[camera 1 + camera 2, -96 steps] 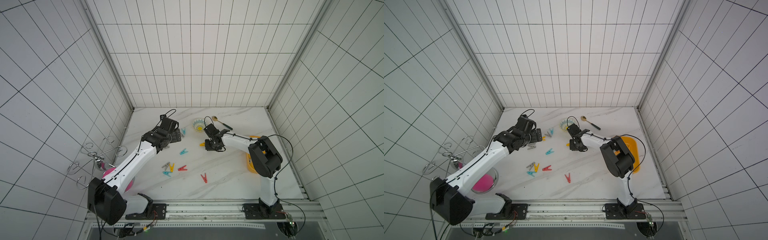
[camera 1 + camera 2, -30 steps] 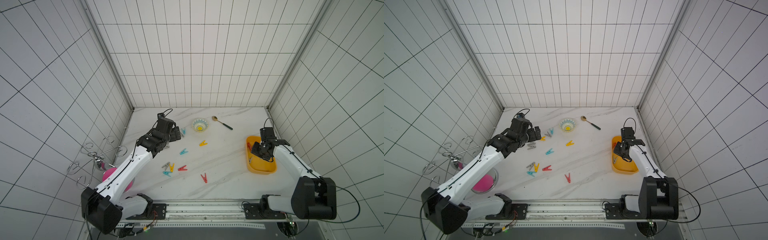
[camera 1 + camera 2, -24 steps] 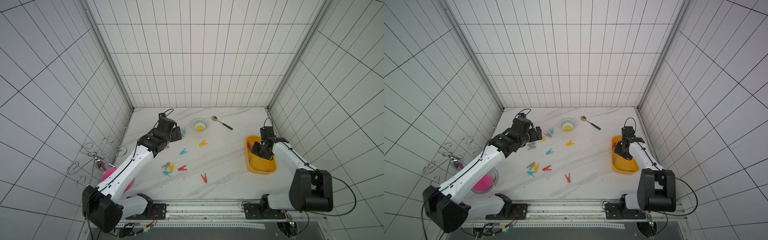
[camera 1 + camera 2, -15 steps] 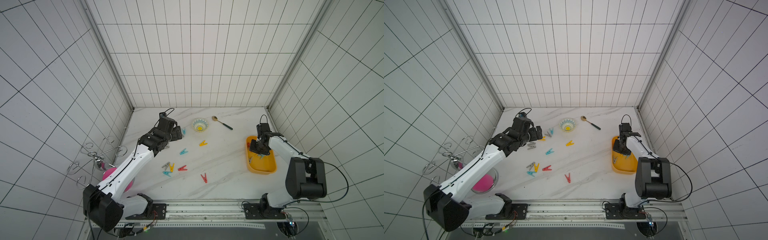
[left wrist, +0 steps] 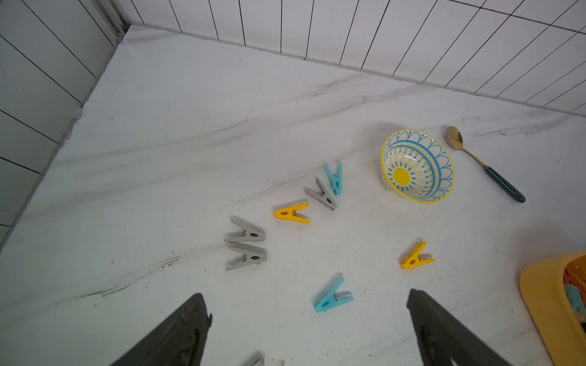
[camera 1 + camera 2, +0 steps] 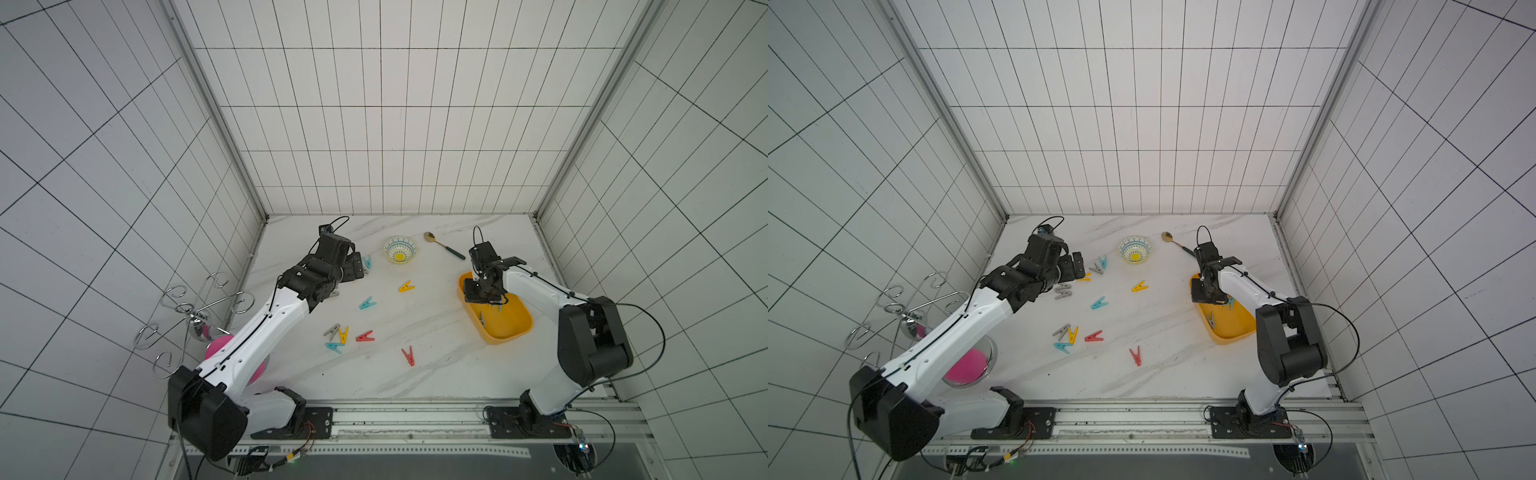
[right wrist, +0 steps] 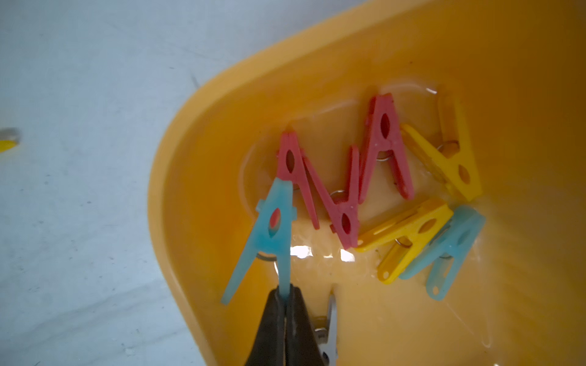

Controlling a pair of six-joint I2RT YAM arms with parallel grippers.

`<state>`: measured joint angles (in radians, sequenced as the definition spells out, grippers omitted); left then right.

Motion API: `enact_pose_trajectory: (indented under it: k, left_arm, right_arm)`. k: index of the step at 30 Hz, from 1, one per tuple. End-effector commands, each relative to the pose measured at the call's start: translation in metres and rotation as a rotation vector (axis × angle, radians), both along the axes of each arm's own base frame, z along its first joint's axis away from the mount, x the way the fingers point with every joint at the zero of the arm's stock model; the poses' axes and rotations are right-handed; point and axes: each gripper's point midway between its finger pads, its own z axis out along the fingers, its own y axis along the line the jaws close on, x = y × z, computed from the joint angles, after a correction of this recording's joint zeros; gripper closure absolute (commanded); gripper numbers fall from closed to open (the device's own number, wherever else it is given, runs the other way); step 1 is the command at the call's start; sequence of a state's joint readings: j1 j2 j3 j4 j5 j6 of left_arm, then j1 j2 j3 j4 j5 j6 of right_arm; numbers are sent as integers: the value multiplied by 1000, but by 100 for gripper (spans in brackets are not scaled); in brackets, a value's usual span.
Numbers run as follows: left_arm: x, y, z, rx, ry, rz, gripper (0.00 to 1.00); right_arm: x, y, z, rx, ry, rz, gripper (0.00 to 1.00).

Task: Put the clothespins into the storage box
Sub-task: Place the clothespin in the storage box.

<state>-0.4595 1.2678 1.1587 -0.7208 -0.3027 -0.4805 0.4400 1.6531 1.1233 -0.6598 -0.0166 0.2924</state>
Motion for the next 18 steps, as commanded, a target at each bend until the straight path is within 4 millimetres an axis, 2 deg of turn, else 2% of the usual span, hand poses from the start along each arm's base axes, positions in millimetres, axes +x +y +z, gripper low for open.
enact_pose_trajectory:
  k: [1,3,5,10,14,18]
  left_arm:
    - [-3,8,13,16,-30,15,1]
    - [-5,11,13,23,-29,15,1]
    - [-9,16,12,33,-19,24,1]
    - [-16,23,21,47,-37,32,1]
    - [-15,24,27,48,-41,36,1]
    - [-14,24,24,55,-33,42,1]
  right_arm:
    - [5,40,16,69,-28,53,97]
    - [8,55,16,103,-26,73,97]
    - [11,55,14,86,-15,78,97]
    - [19,32,9,2,-29,28,96]
    - [37,9,13,-25,-73,-70,95]
    - [50,7,11,-27,-90,-81,94]
